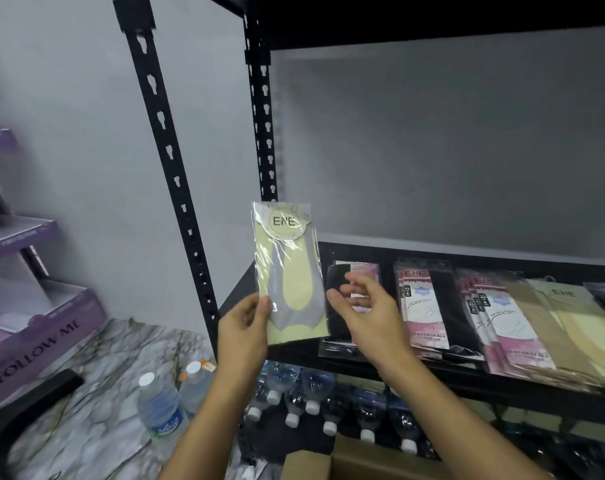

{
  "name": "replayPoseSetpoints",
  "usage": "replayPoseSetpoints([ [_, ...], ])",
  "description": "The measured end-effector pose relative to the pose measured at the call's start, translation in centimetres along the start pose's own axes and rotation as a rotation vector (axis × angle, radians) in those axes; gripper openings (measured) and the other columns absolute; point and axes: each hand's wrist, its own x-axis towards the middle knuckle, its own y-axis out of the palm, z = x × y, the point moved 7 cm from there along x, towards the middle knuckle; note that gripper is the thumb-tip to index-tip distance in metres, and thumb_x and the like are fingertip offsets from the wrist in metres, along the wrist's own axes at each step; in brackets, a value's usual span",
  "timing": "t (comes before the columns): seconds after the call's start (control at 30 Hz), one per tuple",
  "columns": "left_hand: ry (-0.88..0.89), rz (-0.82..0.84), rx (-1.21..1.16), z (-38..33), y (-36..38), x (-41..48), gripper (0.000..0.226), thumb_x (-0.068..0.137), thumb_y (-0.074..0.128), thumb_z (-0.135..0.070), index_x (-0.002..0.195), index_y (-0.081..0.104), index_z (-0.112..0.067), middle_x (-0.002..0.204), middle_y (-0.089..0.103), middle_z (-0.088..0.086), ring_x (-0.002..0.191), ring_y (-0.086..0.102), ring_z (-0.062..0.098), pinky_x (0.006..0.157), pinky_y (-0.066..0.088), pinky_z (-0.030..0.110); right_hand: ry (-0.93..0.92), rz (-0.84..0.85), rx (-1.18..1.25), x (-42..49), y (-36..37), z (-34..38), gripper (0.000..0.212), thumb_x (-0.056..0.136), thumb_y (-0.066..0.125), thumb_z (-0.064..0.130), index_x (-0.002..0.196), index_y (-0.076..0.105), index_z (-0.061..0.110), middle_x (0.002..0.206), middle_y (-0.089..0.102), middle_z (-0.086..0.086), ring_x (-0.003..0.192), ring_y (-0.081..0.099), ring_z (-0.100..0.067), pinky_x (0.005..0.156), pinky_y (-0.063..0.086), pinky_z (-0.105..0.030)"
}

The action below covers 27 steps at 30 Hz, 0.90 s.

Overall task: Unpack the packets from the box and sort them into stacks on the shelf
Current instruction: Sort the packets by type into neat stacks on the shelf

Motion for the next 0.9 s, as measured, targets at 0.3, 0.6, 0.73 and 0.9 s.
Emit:
replayPoseSetpoints([
  [0.3,-0.133,0.165,-0.131,1.3,1.5,-1.8,0.019,0.099,0.051,-0.017,0.106,0.066,-0.009,0.099,0.076,0.009,0.094,0.071,0.029,0.093,0.053,0.053,0.157,-0.027,0.165,-0.6,0.6,-1.7,0.022,0.084,0.069,0.01,0.101,0.063,0.023,0.092,0.063,0.005,0.081,0.063,-0.01,0.067,0.05,-0.016],
  [0.6,0.004,0.056,0.073,0.3,2.1,-2.4,0.03,0.085,0.072,-0.01,0.11,0.063,-0.023,0.09,0.068,0.009,0.075,0.072,0.016,0.062,0.061,0.032,0.104,-0.078,0.079,-1.2,-1.2,-1.9,0.02,0.085,0.068,0.008,0.091,0.065,0.027,0.086,0.066,0.004,0.08,0.061,-0.008,0.072,0.051,-0.016],
  [0.73,0.046,0.094,0.141,-0.5,3.9,-2.4,0.032,0.084,0.073,-0.014,0.115,0.066,-0.022,0.089,0.069,0.006,0.08,0.071,0.024,0.069,0.061,0.038,0.084,-0.131,0.055,-1.3,-3.5,-1.4,0.026,0.085,0.068,0.008,0.105,0.063,0.025,0.084,0.064,0.002,0.077,0.061,-0.007,0.064,0.051,-0.013],
  [0.9,0.117,0.153,0.226,-2.1,8.1,-2.8,0.034,0.084,0.073,-0.022,0.117,0.066,-0.03,0.093,0.066,0.0,0.078,0.067,0.02,0.07,0.06,0.041,0.04,-0.227,0.008,-1.5,-8.1,-0.3,0.022,0.084,0.069,0.009,0.101,0.065,0.024,0.085,0.064,0.005,0.079,0.062,-0.009,0.068,0.055,-0.021],
])
